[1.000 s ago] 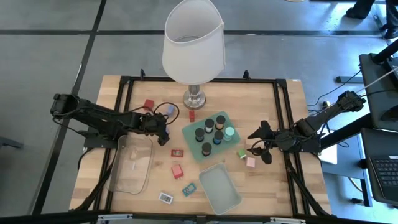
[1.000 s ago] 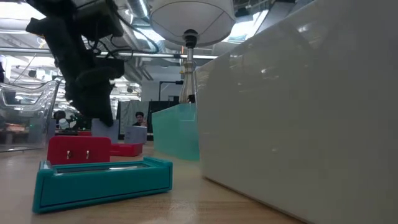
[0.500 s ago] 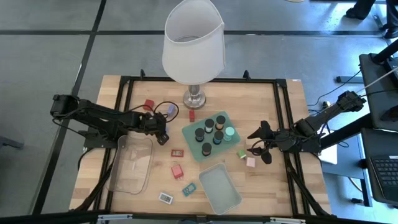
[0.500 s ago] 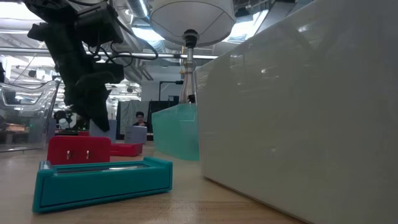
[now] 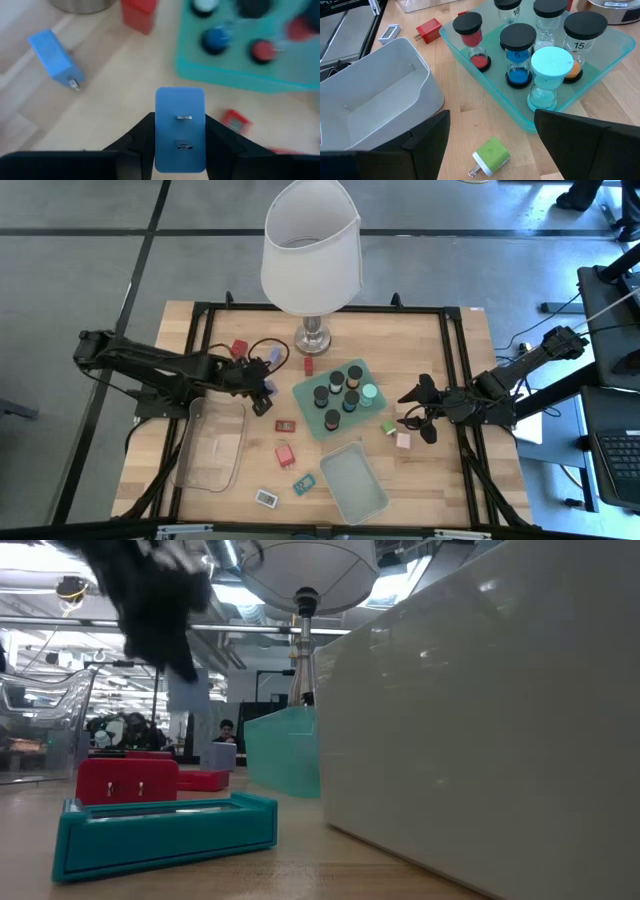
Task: Pick & Place Office items
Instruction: Put the bottom blue charger adapter into the transparent bin, then put the top blue charger adapter into the transparent bin, then put the top red charger adapter into the transparent bin
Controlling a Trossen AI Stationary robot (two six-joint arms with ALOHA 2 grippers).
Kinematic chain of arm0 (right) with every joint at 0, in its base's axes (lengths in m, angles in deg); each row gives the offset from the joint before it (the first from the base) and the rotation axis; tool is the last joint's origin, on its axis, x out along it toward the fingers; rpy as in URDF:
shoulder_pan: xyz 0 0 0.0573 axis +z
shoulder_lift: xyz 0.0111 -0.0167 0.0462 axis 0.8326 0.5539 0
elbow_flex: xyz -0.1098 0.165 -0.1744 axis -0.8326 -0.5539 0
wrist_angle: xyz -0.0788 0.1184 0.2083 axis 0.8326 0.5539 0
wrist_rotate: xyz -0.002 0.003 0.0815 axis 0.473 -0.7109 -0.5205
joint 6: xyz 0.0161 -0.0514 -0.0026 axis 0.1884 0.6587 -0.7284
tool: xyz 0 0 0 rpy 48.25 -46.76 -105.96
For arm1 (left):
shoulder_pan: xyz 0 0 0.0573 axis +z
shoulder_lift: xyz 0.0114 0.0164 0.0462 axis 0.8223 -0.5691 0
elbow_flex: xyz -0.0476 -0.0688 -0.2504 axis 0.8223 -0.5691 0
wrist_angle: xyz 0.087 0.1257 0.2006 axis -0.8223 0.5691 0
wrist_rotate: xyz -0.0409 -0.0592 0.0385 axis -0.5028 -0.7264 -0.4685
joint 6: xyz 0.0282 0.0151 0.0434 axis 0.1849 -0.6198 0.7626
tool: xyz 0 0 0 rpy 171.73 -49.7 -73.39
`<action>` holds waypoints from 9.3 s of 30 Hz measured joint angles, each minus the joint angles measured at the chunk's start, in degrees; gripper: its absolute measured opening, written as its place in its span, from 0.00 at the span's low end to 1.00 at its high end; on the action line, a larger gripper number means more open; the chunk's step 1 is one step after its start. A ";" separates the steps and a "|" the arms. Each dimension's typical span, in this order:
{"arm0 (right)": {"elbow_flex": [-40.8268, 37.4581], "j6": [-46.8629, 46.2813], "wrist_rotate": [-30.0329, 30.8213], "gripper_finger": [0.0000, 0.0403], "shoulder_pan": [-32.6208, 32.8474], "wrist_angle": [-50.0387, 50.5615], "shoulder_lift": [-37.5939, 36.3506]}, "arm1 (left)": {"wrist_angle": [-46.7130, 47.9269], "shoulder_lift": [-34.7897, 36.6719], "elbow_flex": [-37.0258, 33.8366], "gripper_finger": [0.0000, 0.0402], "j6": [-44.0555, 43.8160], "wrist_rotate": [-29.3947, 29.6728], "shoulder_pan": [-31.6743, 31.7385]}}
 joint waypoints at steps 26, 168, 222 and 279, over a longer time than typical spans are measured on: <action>0.00 -0.02 -0.13 0.72 -0.02 0.02 0.00 | 39.61 2.36 6.62 0.33 -47.70 6.01 -50.06; 0.00 -0.02 -0.02 0.72 -0.02 0.02 0.00 | -10.21 1.03 -0.15 0.29 -18.16 3.68 -21.08; 0.00 -0.02 -0.02 0.72 -0.02 0.02 0.00 | 28.98 -15.26 -0.17 0.32 -65.57 -3.05 -37.66; 0.00 -0.02 -0.02 0.72 -0.02 0.01 0.00 | 30.08 -16.57 17.13 0.67 -2.86 19.41 25.19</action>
